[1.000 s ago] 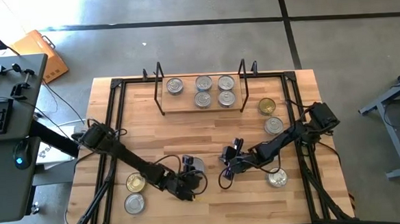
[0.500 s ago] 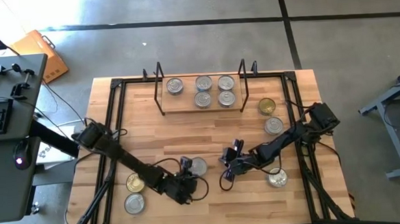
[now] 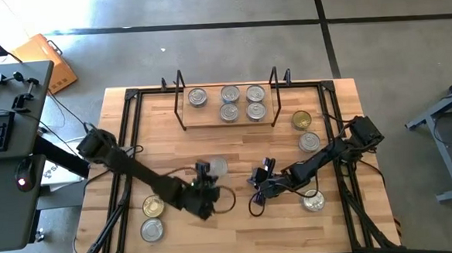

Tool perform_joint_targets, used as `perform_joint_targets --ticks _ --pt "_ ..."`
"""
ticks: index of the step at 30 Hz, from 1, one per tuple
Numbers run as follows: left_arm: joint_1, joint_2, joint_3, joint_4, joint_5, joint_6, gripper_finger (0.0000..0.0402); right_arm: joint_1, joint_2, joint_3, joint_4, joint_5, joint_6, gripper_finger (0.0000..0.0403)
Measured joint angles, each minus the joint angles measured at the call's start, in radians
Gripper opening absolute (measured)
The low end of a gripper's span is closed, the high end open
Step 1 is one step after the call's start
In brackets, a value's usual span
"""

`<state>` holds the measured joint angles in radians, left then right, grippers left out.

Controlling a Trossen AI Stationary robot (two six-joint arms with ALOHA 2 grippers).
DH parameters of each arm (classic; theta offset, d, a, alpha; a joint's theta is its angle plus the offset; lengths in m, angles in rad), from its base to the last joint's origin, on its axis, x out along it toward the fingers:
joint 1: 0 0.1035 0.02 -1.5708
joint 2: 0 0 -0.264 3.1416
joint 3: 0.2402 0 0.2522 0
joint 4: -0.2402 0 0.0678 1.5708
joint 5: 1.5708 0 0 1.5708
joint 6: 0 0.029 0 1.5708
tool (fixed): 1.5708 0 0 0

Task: Stack canned seafood by type on shelf
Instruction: Put the green tuna can on the shelf aligned with the other green tuna can

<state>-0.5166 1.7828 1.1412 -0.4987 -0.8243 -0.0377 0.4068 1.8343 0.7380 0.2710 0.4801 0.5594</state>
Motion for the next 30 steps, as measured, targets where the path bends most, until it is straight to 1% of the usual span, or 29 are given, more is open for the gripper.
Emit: perform_joint_targets --ticks 4,7,9,11,15,18,21,26,30 --pt "0.096 -0.024 0.000 -0.066 -0.026 0.047 0.0000 0.000 0.000 0.000 0.000 0.000 0.000 0.0000" --pt "0.205 -0.039 0.000 -0.088 -0.023 0.042 0.0000 0.002 0.000 0.000 0.000 0.000 0.000 0.0000" --pt "0.279 -0.036 0.000 -0.088 -0.012 0.076 0.0000 0.003 0.000 0.000 0.000 0.000 0.000 0.0000" --pt "0.351 -0.035 0.000 -0.078 0.027 0.118 0.0000 0.004 0.000 0.000 0.000 0.000 0.000 0.0000" --pt "0.493 -0.036 0.000 -0.075 0.135 0.153 0.0000 0.006 0.000 0.000 0.000 0.000 0.000 0.0000" --pt "0.568 -0.036 0.000 -0.074 0.195 0.201 0.0000 0.010 0.000 0.000 0.000 0.000 -0.001 0.0000" --pt "0.612 -0.036 0.000 -0.077 0.269 0.215 0.0000 0.016 0.000 0.000 0.000 0.000 -0.002 0.0000" --pt "0.651 -0.036 0.000 -0.082 0.273 0.225 0.0001 0.026 0.000 0.000 0.000 0.000 -0.001 0.0000" --pt "0.666 -0.036 0.000 -0.122 0.261 0.179 0.0015 0.028 0.000 0.000 0.000 0.001 0.000 0.0000"
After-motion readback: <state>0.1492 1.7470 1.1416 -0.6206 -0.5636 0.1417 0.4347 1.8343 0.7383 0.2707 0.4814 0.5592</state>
